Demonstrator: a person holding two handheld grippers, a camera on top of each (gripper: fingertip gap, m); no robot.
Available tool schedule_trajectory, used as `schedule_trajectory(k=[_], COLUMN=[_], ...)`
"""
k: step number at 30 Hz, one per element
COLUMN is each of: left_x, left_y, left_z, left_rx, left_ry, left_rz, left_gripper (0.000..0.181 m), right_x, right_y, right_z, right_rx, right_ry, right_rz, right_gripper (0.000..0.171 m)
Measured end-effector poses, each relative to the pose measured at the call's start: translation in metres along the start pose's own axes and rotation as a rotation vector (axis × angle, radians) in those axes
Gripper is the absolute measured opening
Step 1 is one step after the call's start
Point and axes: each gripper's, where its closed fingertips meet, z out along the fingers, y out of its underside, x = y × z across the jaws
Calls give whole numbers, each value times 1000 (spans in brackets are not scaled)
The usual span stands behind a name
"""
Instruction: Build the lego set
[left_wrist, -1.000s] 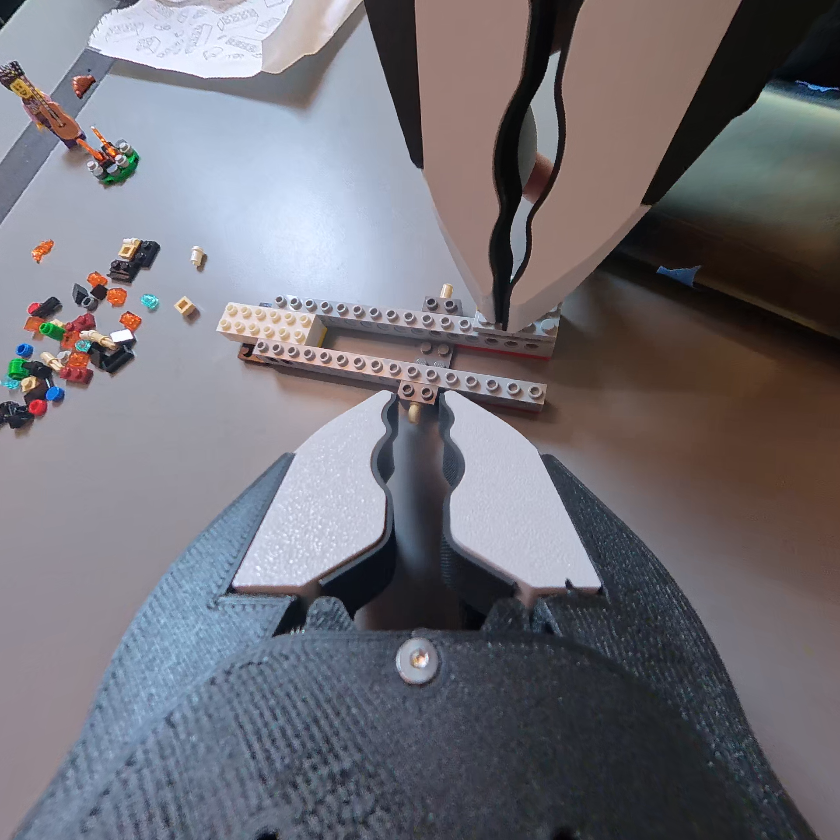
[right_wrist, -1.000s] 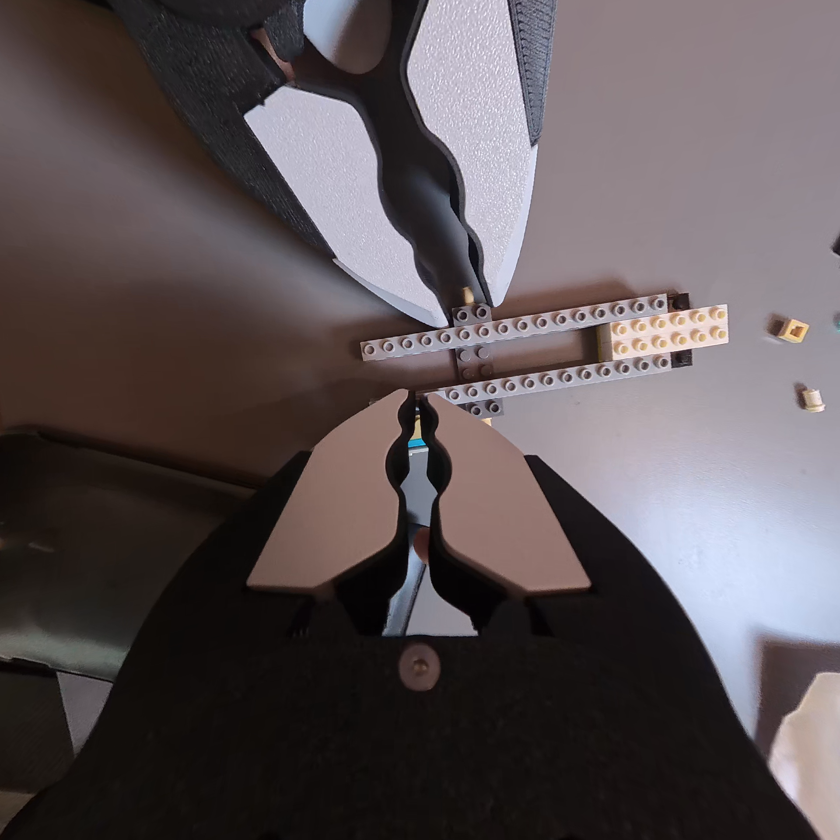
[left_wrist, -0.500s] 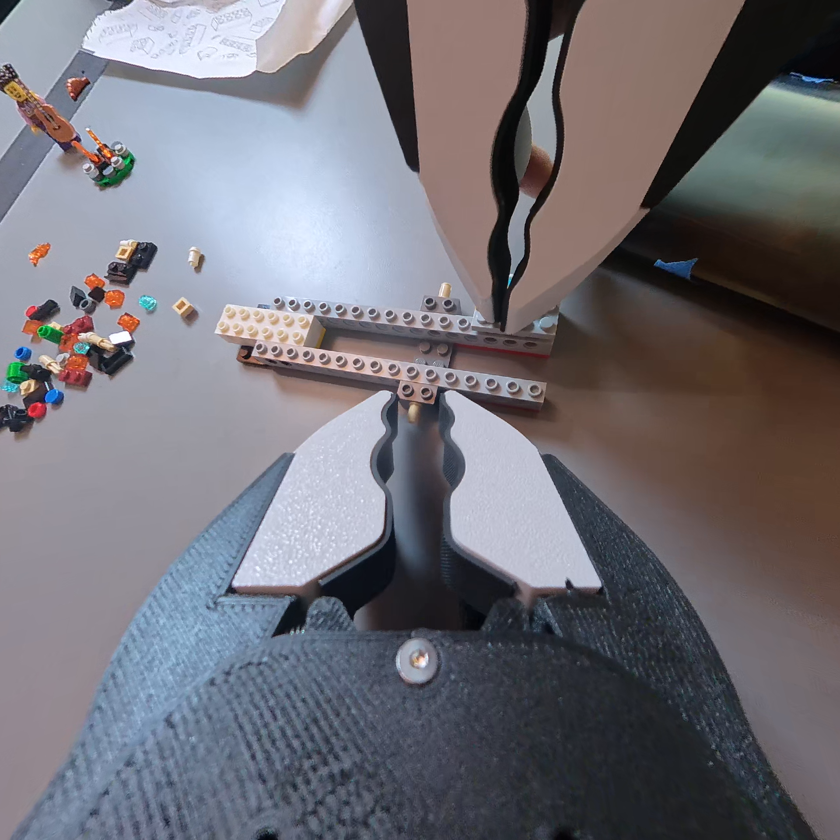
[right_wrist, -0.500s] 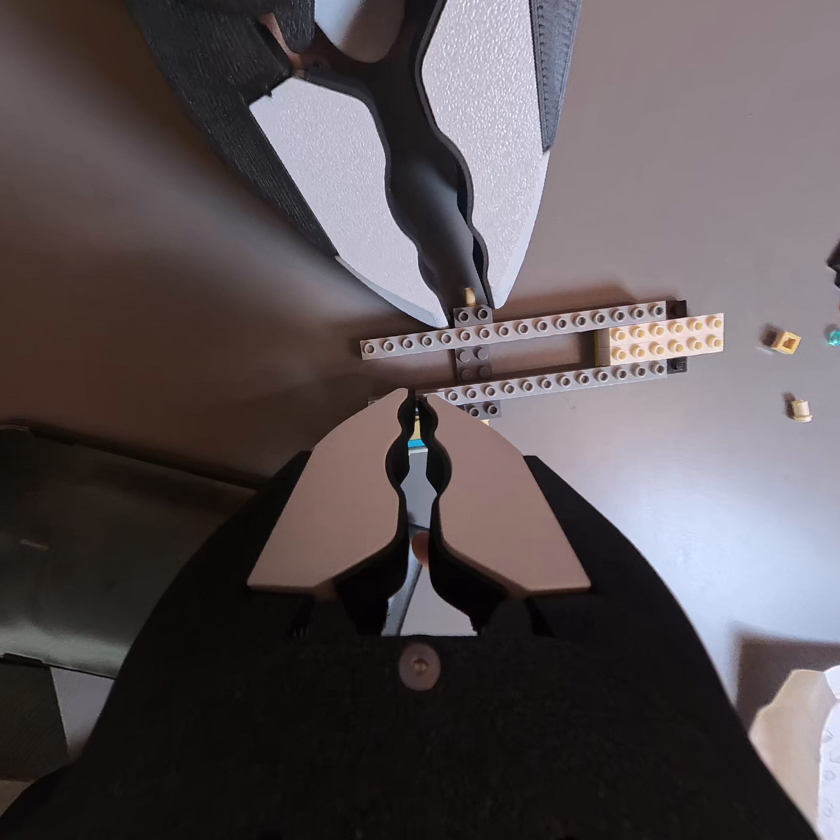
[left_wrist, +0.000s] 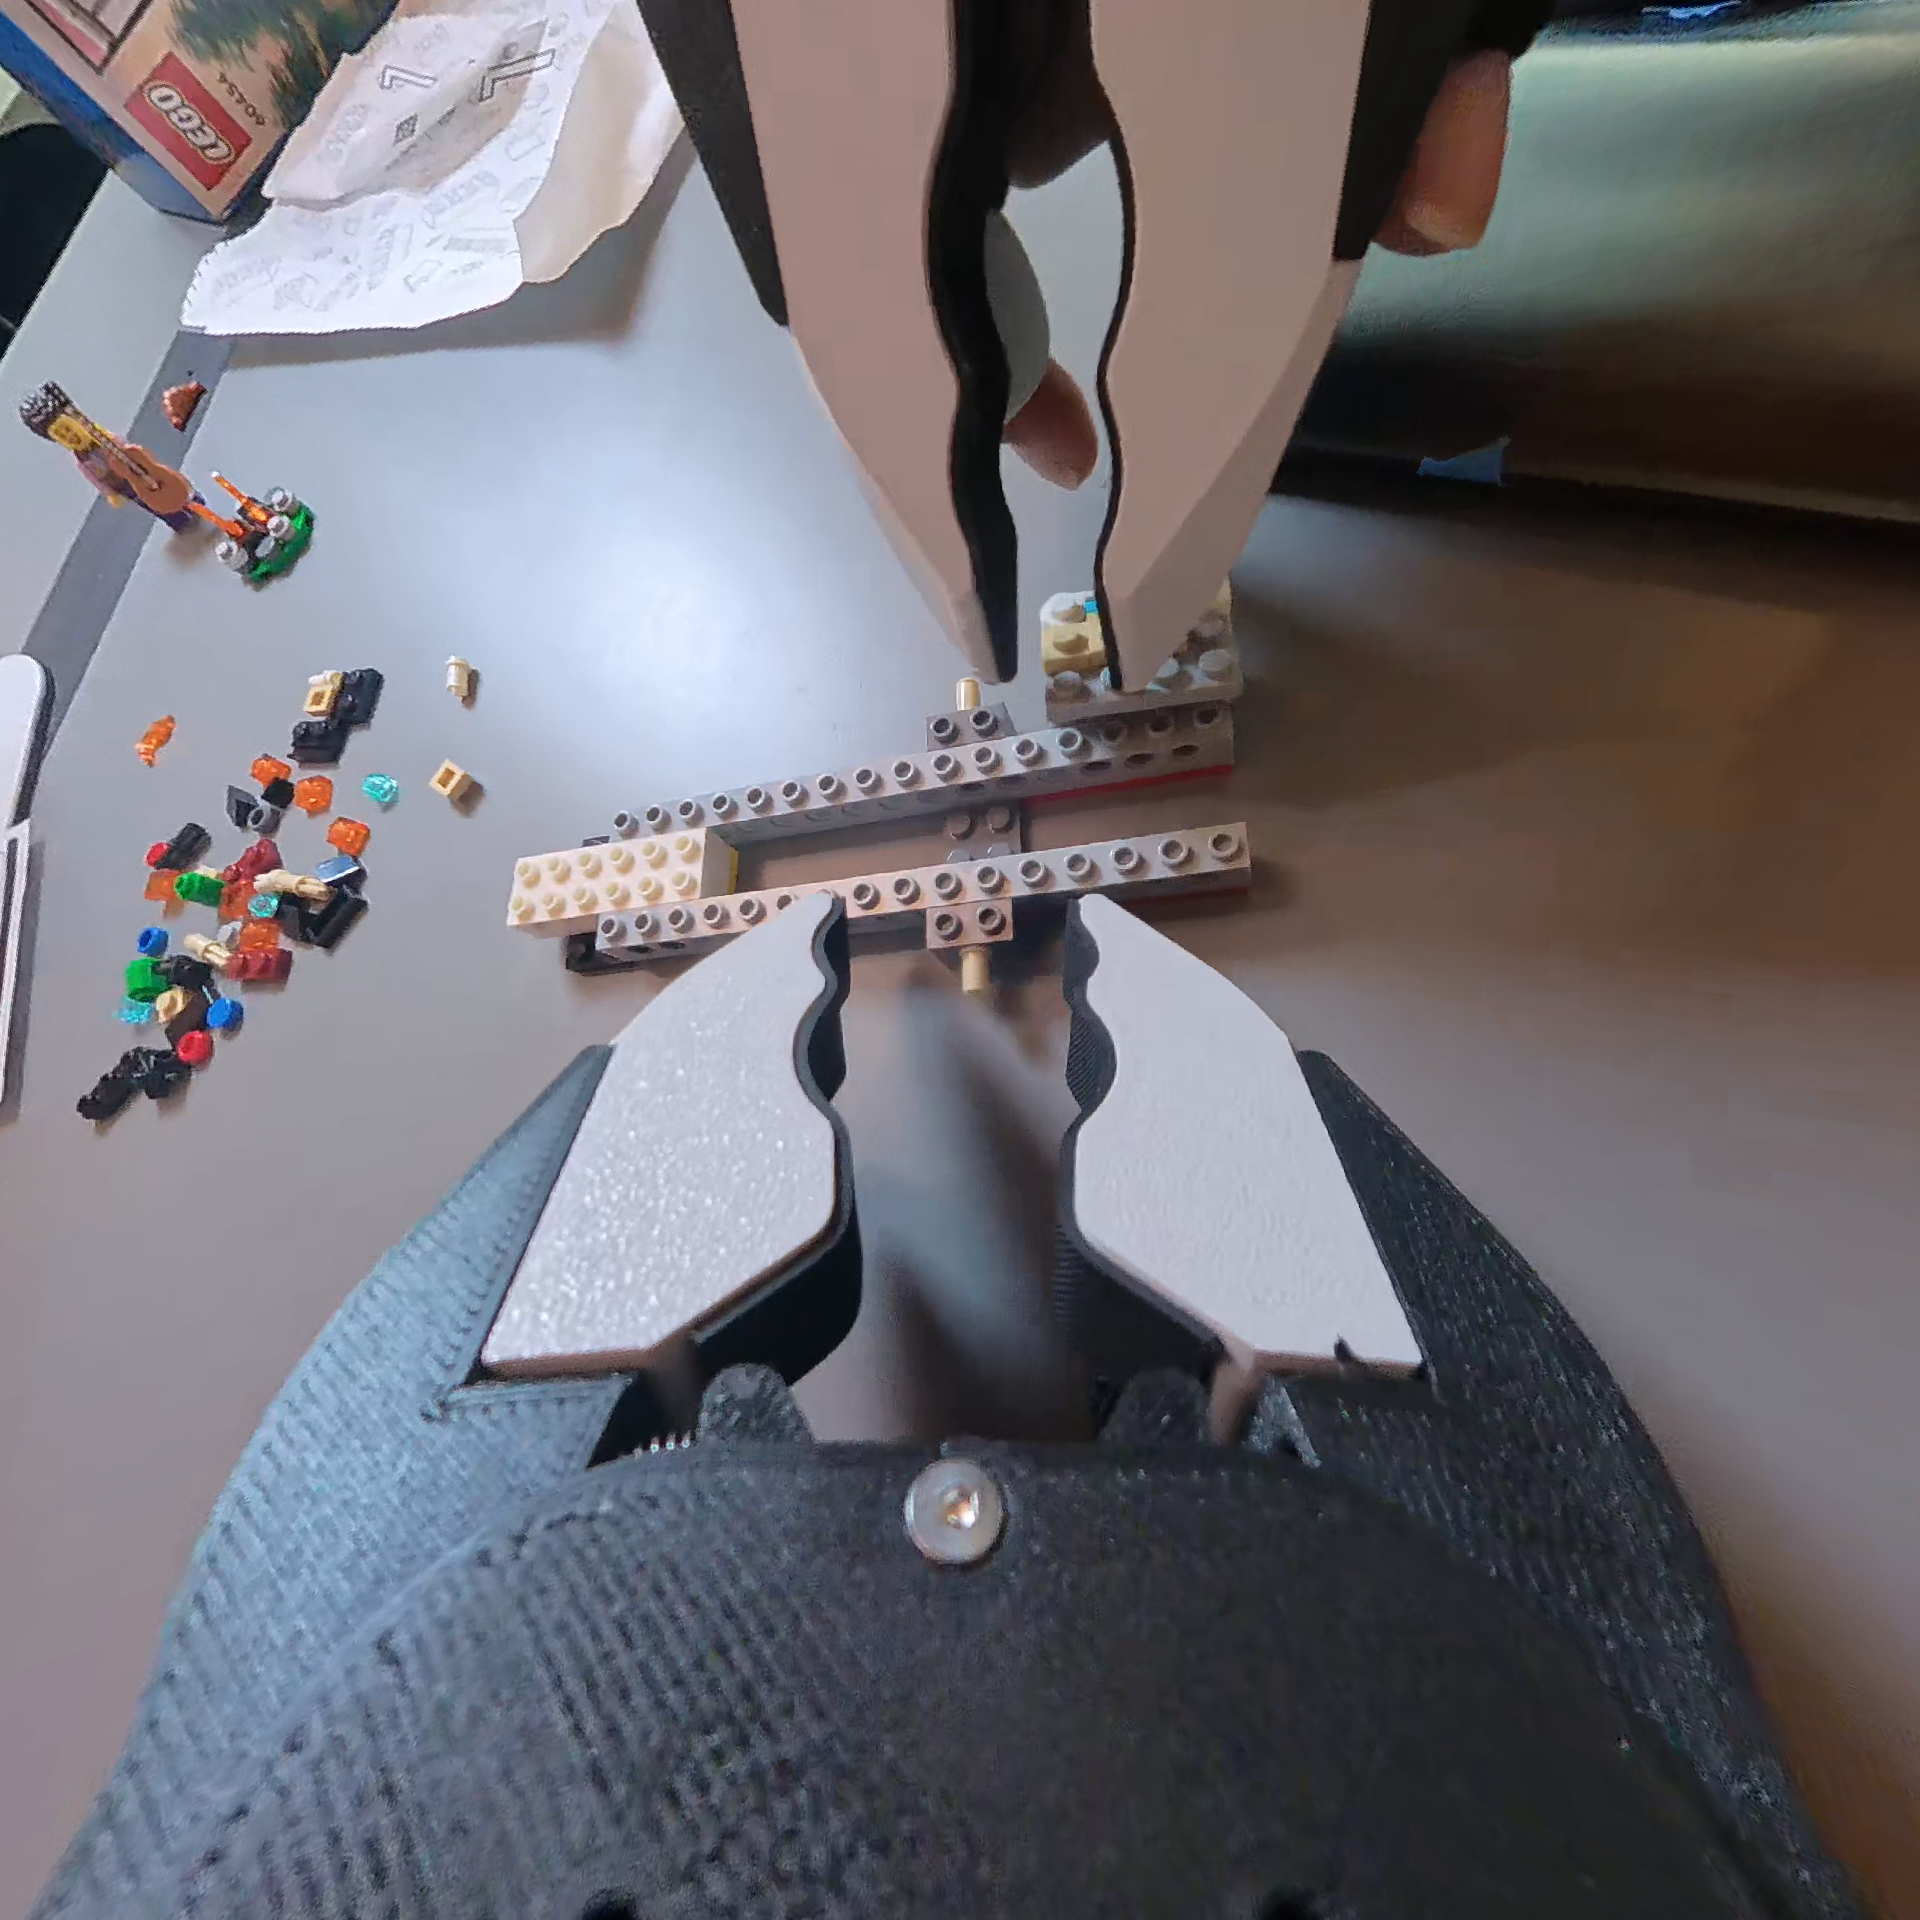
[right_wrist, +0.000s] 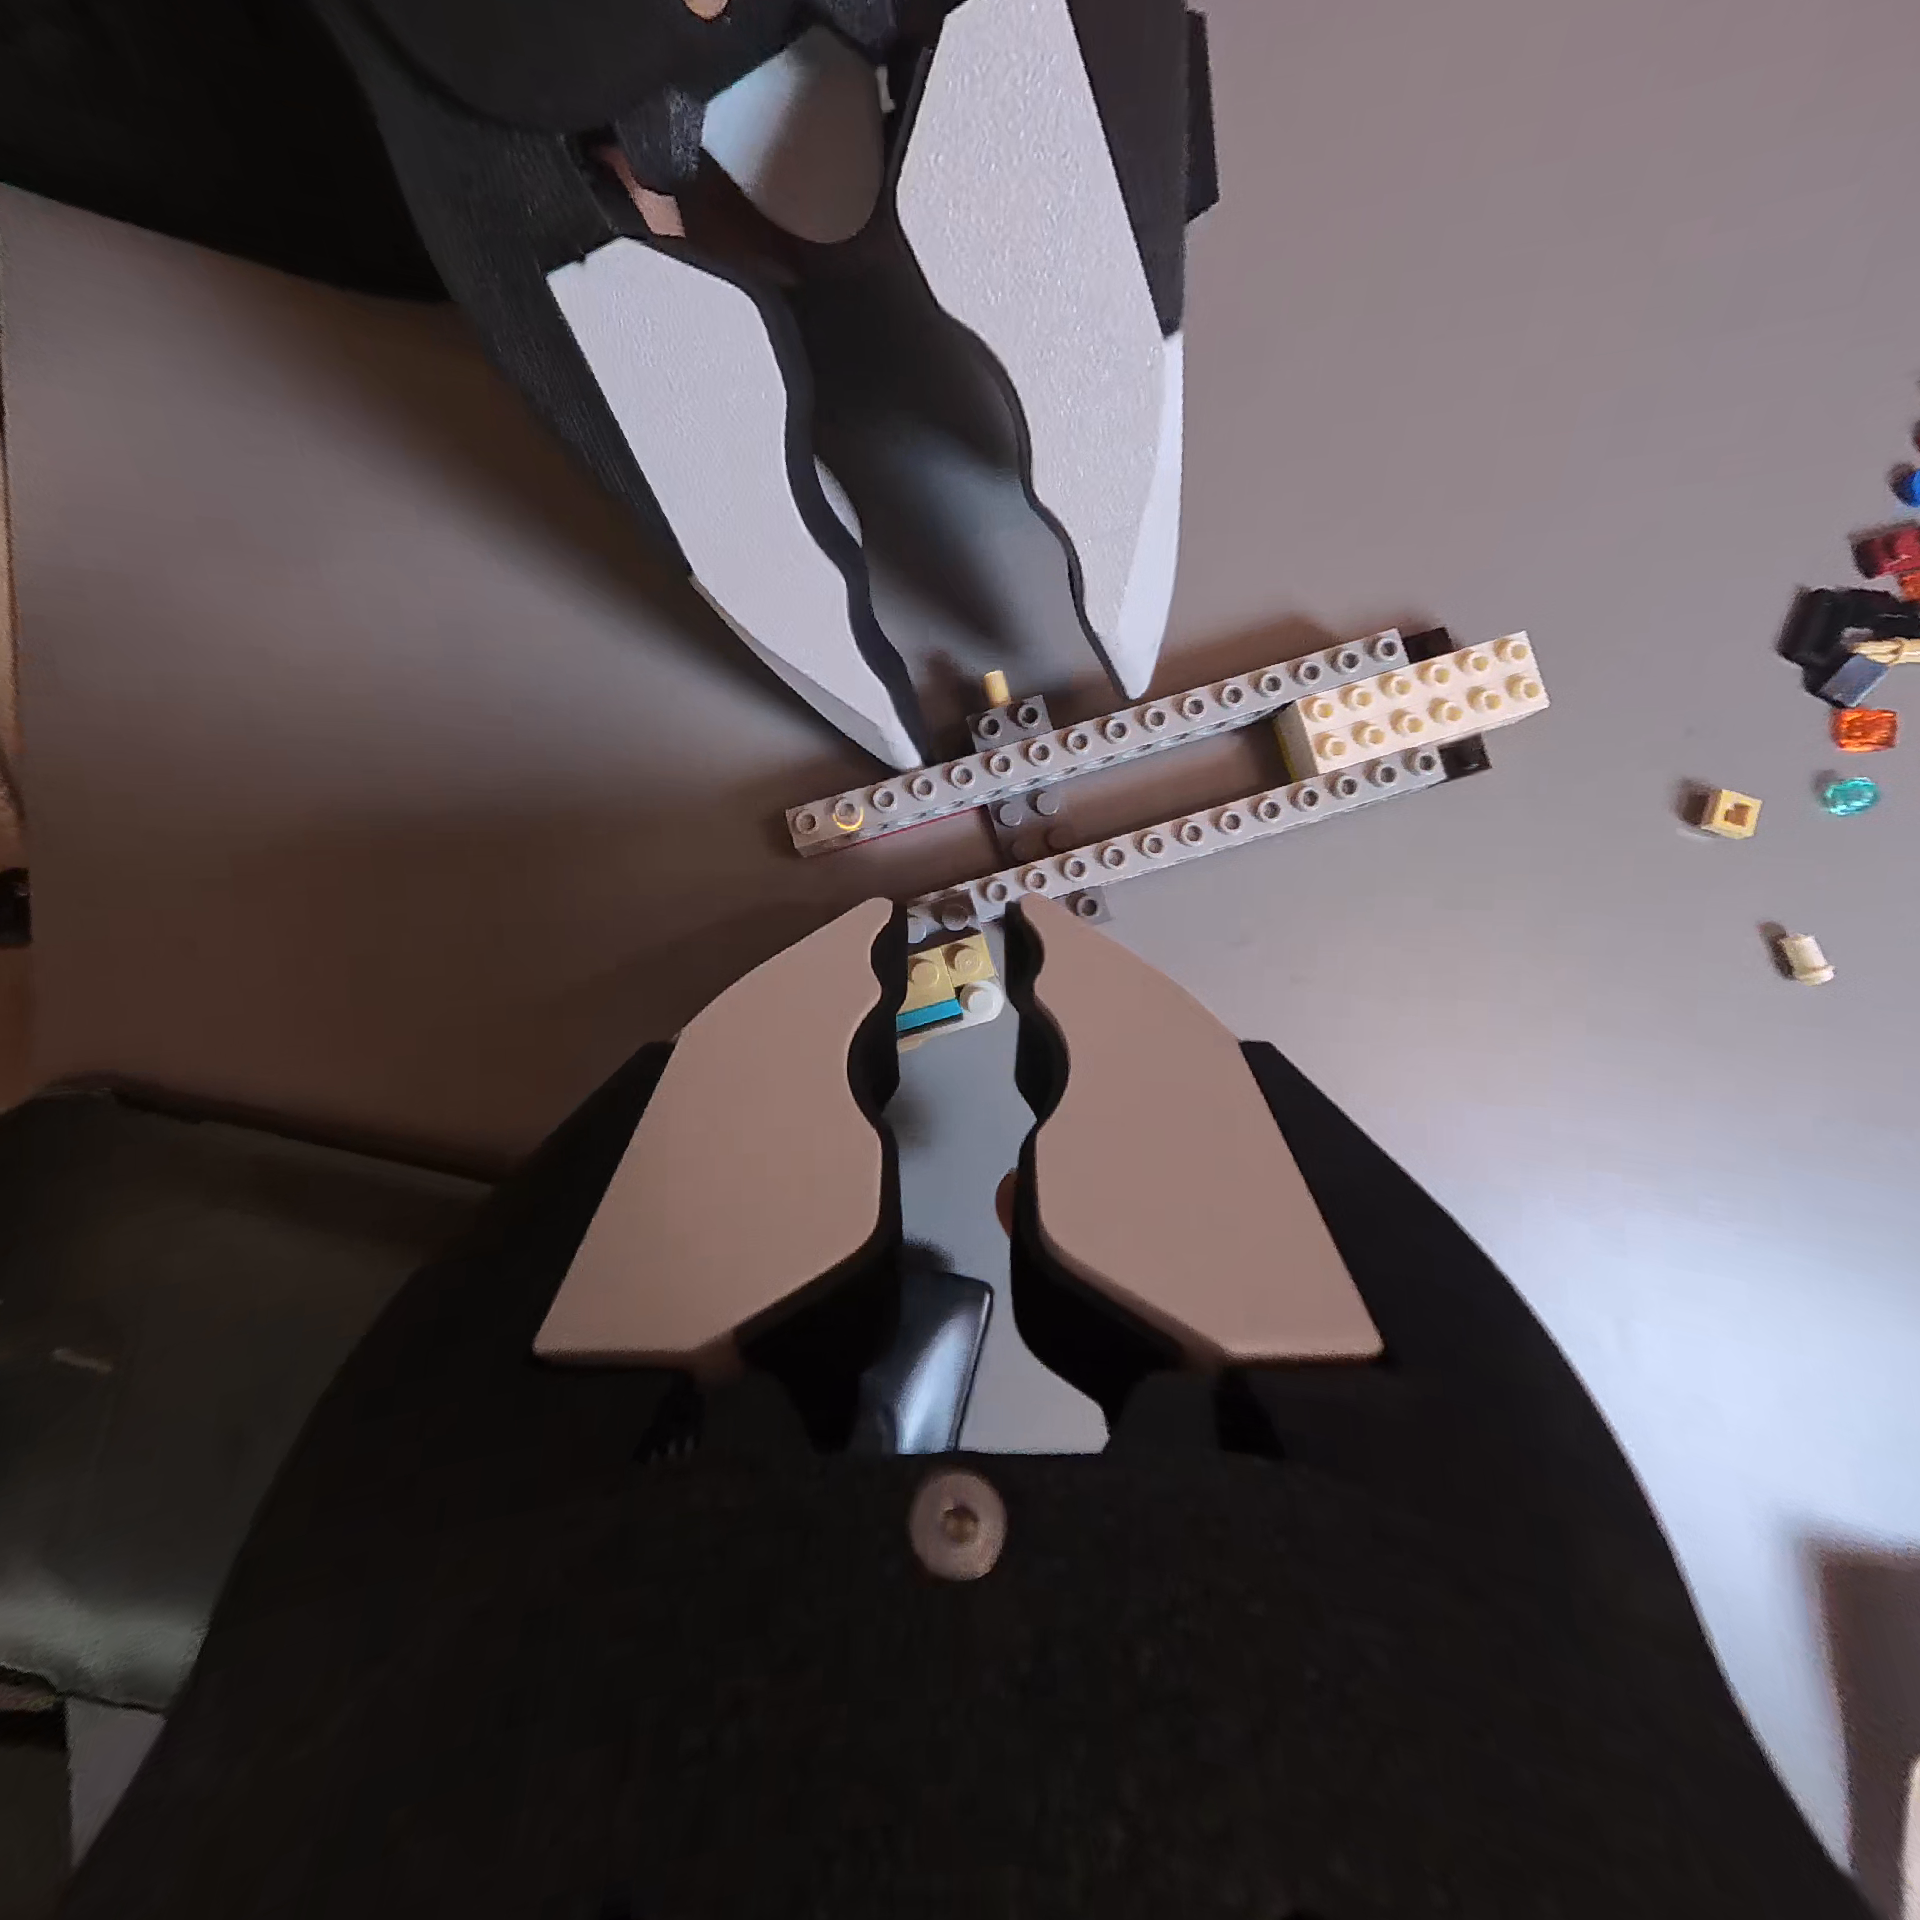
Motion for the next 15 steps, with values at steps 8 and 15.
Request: schedule_trajectory(k=[8,15], left_x=[0,5], left_y=[-4,-5], left_z=[-8,-10], left_rx=[43,57], left_ry=[27,54], left_rz=[24,52], left_gripper=[41,39], right_x=[2,1], right_y=[0,-6], right_z=[4,11], right_rx=[74,49], right_ry=[6,-3], right_rz=[32,39], right_gripper=[18,22])
